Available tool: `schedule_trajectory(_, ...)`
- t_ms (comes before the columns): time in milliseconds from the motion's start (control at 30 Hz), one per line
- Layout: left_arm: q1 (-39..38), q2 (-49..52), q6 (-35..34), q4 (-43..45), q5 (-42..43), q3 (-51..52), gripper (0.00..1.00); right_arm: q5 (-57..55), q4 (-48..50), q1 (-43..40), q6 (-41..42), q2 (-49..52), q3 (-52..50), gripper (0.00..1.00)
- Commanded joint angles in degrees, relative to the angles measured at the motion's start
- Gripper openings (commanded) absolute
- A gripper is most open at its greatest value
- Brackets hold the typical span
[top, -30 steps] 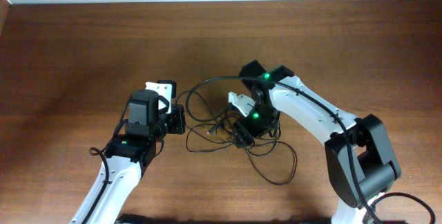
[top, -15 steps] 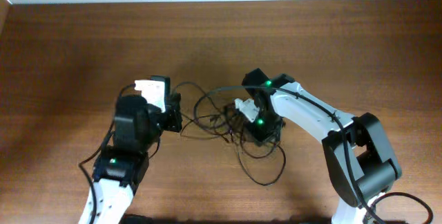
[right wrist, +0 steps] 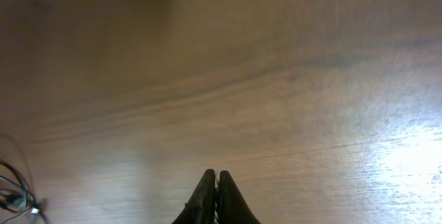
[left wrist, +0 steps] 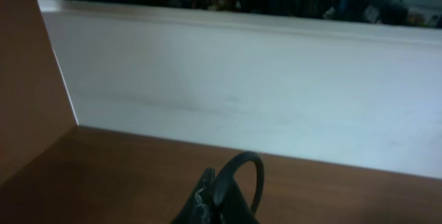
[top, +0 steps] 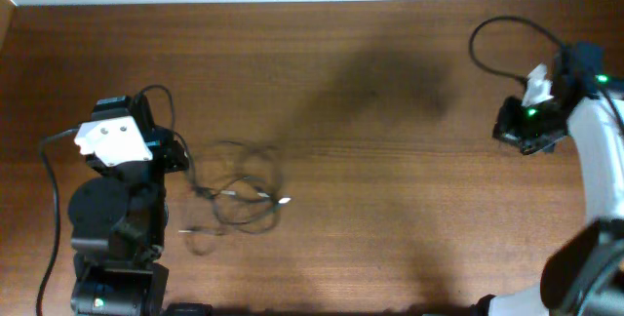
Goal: Untangle cables
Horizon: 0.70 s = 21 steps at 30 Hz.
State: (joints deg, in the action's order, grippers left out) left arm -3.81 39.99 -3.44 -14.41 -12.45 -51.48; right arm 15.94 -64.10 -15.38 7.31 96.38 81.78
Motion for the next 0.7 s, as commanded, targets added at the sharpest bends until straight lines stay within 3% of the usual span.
schedule_trajectory(0, 0.2, 0.5, -0.4, 1.3, 10.7, -0.6, 0.0, 6.9, -0.5, 0.6, 0.3, -4.7, 1.4, 0.06)
schedule_trajectory(33, 0.2, 0.5, -0.3, 2.8, 15.3, -0.6, 0.0, 8.6, -1.2, 1.2, 0.2, -5.4, 1.4, 0.09)
schedule_trajectory(67, 0.2, 0.5, -0.3, 5.7, 23.2, -0.6, 0.0, 12.3, -2.3, 2.3, 0.2, -5.9, 1.4, 0.23)
schedule_trajectory(133, 0.2, 0.5, -0.4, 17.6, 41.3, -0.6, 0.0, 24.5, -3.7, 4.9, 0.0, -6.0, 1.4, 0.63)
schedule_trajectory(233, 0.2, 0.5, -10.3, 31.6, 50.3, -0.7, 0.0, 39.0, -3.6, 9.1, -4.1, -6.0, 1.4, 0.78)
schedule_trajectory(300, 0.2, 0.5, -13.7, 37.1, 51.9, -0.7, 0.0, 39.0, -3.7, 11.7, -4.0, -6.0, 1.4, 0.81)
schedule_trajectory(433, 0.2, 3.0, -13.7, 37.6, 50.1, -0.7, 0.0, 40.9, -2.0, 23.7, -3.6, -6.0, 1.4, 0.84)
schedule_trajectory(500, 0.2, 4.8, -13.9, 37.9, 48.7, -0.7, 0.0, 40.0, 0.5, 28.1, -3.5, -6.0, 1.4, 0.94)
schedule_trajectory(667, 0.2, 6.1, -15.6, 48.3, 39.1, -1.0, 0.0, 27.0, 5.8, 37.6, 2.9, -6.0, 1.4, 0.99)
